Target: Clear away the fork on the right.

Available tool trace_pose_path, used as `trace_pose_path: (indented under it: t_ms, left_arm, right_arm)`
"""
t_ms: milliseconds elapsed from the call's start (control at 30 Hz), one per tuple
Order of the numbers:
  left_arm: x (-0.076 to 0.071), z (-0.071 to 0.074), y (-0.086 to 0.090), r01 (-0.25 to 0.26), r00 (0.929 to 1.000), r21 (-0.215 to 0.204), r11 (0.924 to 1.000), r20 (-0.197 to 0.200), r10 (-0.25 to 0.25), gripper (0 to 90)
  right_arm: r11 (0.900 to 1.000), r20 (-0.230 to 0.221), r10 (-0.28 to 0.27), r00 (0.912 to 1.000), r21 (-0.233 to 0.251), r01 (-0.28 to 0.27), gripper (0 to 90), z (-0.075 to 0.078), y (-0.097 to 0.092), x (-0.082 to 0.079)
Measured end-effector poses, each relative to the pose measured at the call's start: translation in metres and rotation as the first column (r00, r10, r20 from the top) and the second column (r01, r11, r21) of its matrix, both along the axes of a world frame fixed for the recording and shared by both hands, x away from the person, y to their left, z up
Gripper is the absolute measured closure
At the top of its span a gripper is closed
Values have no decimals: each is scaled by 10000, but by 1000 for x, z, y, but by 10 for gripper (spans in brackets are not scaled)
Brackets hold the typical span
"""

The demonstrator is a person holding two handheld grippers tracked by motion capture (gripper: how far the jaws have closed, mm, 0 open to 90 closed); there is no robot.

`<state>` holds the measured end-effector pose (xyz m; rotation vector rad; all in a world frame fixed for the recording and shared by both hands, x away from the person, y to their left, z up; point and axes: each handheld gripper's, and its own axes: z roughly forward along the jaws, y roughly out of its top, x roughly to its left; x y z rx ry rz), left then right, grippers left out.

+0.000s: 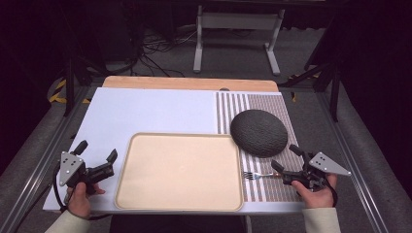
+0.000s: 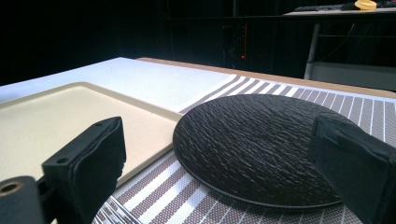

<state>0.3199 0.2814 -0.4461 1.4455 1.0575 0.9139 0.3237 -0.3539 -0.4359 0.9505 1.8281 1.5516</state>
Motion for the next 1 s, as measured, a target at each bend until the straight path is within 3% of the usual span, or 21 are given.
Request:
trace_pose_path:
  t_ms: [200,400,567,867,1000]
  left_arm:
    - [0,0,-2,34,10000,-2,10000,-62,-34,0]
    - [0,0,-2,23,10000,5,10000,-43,-23,0]
    - [-1,1,-1,14,10000,-34,10000,-2,-14,0]
    - [-1,1,-1,21,10000,15,10000,0,-21,0]
    - [-1,1,-1,34,10000,31,10000,-3,-34,0]
  right_arm:
    - [9993,-195,243,9995,299,-238,48,7,2,14]
    - [9978,-348,653,9973,-37,-655,47,12,11,24]
    - [9931,-927,1136,9892,-201,-1159,27,16,20,32]
    - [9747,-1496,1743,9733,-1142,-1921,38,30,30,41]
    - [9615,-1811,1892,9651,-1653,-2196,43,34,33,43]
